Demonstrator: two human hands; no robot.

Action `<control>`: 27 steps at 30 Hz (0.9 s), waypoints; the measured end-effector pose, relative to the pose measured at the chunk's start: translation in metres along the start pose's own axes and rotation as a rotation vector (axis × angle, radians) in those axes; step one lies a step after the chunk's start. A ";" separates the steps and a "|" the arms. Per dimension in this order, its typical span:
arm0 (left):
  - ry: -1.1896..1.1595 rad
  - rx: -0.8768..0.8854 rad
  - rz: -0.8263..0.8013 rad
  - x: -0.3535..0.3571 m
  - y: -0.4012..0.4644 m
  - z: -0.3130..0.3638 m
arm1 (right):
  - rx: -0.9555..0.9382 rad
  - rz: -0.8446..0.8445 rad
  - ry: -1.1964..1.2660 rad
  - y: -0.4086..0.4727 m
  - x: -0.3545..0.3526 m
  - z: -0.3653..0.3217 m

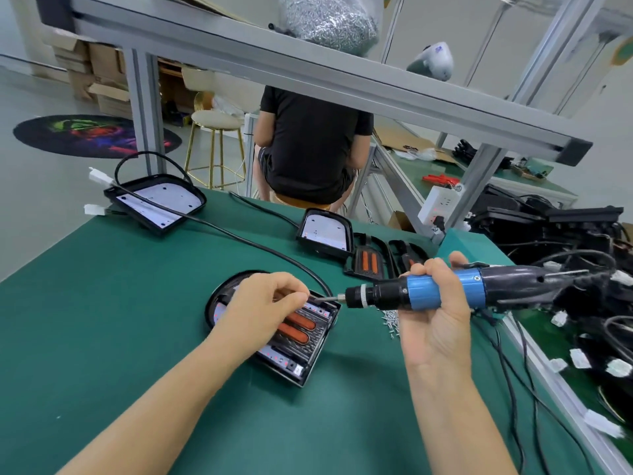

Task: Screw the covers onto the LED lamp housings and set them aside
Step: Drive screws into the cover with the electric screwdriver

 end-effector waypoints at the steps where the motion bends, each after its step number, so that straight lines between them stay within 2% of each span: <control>1: 0.093 0.017 -0.011 0.003 0.001 -0.002 | -0.025 -0.011 -0.052 0.001 -0.001 0.001; 7: 0.181 0.021 0.007 0.016 0.006 -0.013 | -0.137 -0.112 -0.231 0.002 0.004 0.008; 12: 0.283 0.057 0.019 0.019 0.005 -0.013 | -0.142 -0.174 -0.318 0.002 0.007 0.014; 27: 0.374 0.073 0.039 0.018 0.007 -0.015 | -0.117 -0.222 -0.370 0.006 0.008 0.018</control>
Point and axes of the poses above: each hand's wrist, its own y-axis towards the middle knuckle, its own x-axis out of the palm, z = x × y, the point moved 1 cm from there along y, towards the middle knuckle, and after that the axes turned 1 degree about y, right-handed, at the moved point
